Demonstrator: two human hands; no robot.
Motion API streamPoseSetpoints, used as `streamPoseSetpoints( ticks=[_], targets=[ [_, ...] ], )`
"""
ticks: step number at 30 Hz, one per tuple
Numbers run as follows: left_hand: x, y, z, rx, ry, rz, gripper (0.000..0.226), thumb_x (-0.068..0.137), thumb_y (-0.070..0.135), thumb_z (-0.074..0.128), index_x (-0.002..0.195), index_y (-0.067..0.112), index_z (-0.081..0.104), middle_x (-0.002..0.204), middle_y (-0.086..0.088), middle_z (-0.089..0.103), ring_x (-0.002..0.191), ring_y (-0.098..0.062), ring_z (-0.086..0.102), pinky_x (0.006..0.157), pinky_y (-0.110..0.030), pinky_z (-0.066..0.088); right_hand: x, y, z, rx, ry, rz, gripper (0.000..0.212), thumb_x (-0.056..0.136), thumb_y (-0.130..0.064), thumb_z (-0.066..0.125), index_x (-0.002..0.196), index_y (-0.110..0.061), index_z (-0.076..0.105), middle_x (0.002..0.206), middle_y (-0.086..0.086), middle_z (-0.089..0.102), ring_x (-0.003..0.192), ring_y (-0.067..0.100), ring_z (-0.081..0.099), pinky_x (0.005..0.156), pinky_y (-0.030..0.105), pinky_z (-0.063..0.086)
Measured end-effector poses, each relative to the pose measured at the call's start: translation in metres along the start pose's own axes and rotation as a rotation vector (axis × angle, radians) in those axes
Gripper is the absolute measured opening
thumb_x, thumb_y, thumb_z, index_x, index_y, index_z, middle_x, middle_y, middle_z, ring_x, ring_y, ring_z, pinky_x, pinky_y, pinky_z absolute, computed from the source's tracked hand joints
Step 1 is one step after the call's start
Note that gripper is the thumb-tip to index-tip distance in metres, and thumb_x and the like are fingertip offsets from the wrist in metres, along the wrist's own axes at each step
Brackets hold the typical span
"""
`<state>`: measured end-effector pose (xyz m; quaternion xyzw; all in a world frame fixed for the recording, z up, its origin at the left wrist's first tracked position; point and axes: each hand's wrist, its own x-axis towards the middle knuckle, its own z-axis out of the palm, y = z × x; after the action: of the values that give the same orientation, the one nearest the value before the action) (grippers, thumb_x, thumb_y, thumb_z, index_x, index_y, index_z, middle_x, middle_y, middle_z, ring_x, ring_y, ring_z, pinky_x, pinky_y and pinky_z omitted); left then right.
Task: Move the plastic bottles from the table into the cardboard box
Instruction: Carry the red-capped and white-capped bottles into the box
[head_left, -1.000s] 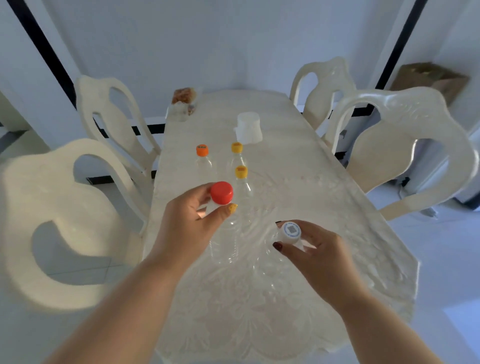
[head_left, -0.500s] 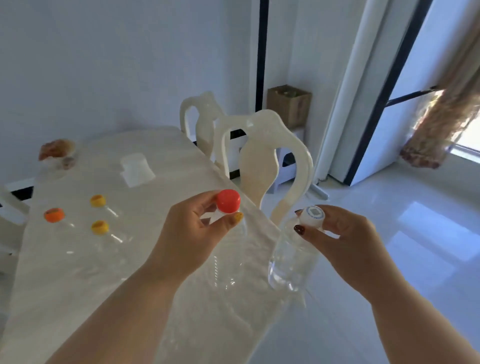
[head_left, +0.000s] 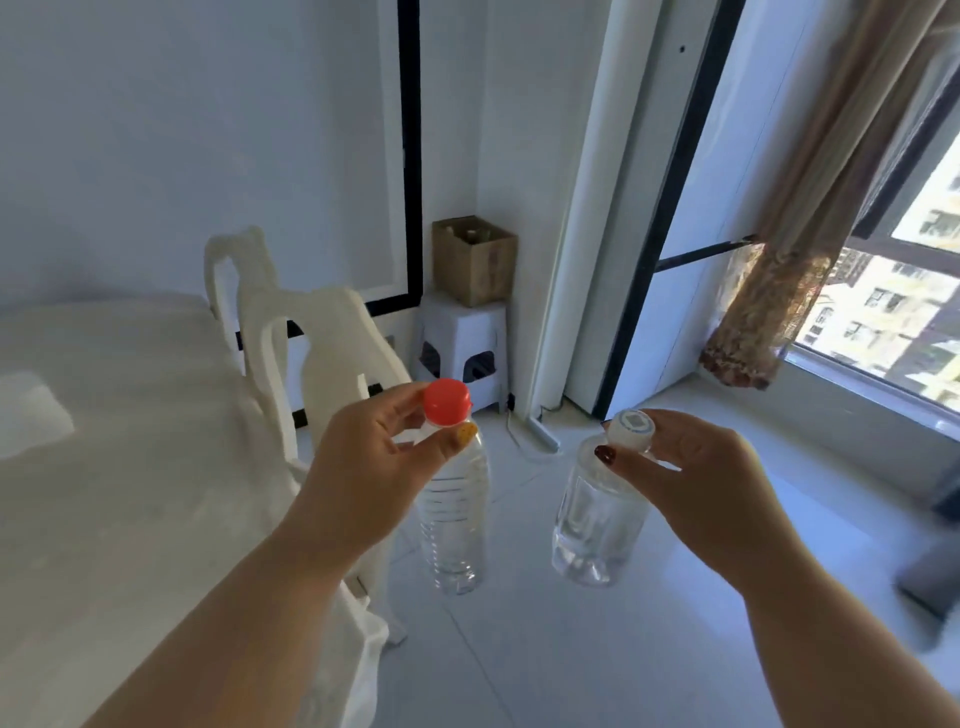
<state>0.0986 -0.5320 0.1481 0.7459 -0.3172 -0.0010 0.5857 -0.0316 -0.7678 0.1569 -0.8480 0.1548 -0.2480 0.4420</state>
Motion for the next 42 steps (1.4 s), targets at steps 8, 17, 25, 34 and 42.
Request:
streamPoseSetpoints(
  ticks=[8, 17, 25, 34, 42],
  targets=[
    [0.147, -0.018, 0.073, 0.056, -0.015, 0.061, 0.034, 0.073, 0.053, 0.070, 0.102, 0.036, 0.074, 0.097, 0.025, 0.077, 0.098, 0.006, 0.069, 0.085, -0.012, 0.047, 0.144, 0.064, -0.043, -0.036, 0.046, -0.020, 0.015, 0.074, -0.035, 0.081, 0.088, -0.037, 0.078, 0.085, -0.021, 0.077, 0.085, -0.002, 0.071, 0.079, 0.029, 0.056],
    [0.366, -0.073, 0.110, 0.053, -0.060, 0.062, 0.039, 0.070, 0.055, 0.069, 0.103, 0.035, 0.074, 0.098, 0.023, 0.077, 0.100, 0.005, 0.068, 0.083, -0.010, 0.044, 0.356, 0.115, -0.039, -0.070, 0.025, -0.012, 0.019, 0.071, -0.042, 0.078, 0.090, -0.036, 0.078, 0.085, -0.024, 0.077, 0.088, -0.007, 0.069, 0.075, 0.019, 0.050],
    [0.543, -0.134, 0.137, 0.070, 0.044, 0.050, 0.042, 0.070, 0.055, 0.070, 0.106, 0.035, 0.073, 0.102, 0.025, 0.077, 0.101, 0.005, 0.069, 0.087, -0.016, 0.047, 0.560, 0.164, -0.010, -0.045, -0.046, -0.051, 0.008, 0.077, -0.039, 0.079, 0.082, -0.042, 0.074, 0.075, -0.033, 0.071, 0.075, -0.020, 0.062, 0.064, 0.014, 0.044],
    [0.741, -0.206, 0.160, 0.130, 0.273, -0.032, 0.045, 0.069, 0.055, 0.072, 0.109, 0.034, 0.074, 0.104, 0.024, 0.076, 0.103, 0.006, 0.068, 0.091, -0.020, 0.046, 0.812, 0.211, 0.033, -0.013, -0.203, -0.186, 0.010, 0.075, -0.047, 0.076, 0.082, -0.052, 0.070, 0.087, -0.036, 0.071, 0.087, -0.018, 0.063, 0.068, 0.012, 0.045],
    [0.914, -0.277, 0.149, 0.170, 0.364, -0.050, 0.023, 0.083, 0.033, 0.077, 0.105, 0.034, 0.075, 0.098, 0.026, 0.076, 0.097, 0.012, 0.065, 0.082, -0.010, 0.042, 1.007, 0.232, 0.105, 0.015, -0.221, -0.200, 0.004, 0.076, -0.042, 0.073, 0.079, -0.045, 0.072, 0.082, -0.032, 0.071, 0.080, -0.015, 0.064, 0.062, 0.018, 0.045]
  ],
)
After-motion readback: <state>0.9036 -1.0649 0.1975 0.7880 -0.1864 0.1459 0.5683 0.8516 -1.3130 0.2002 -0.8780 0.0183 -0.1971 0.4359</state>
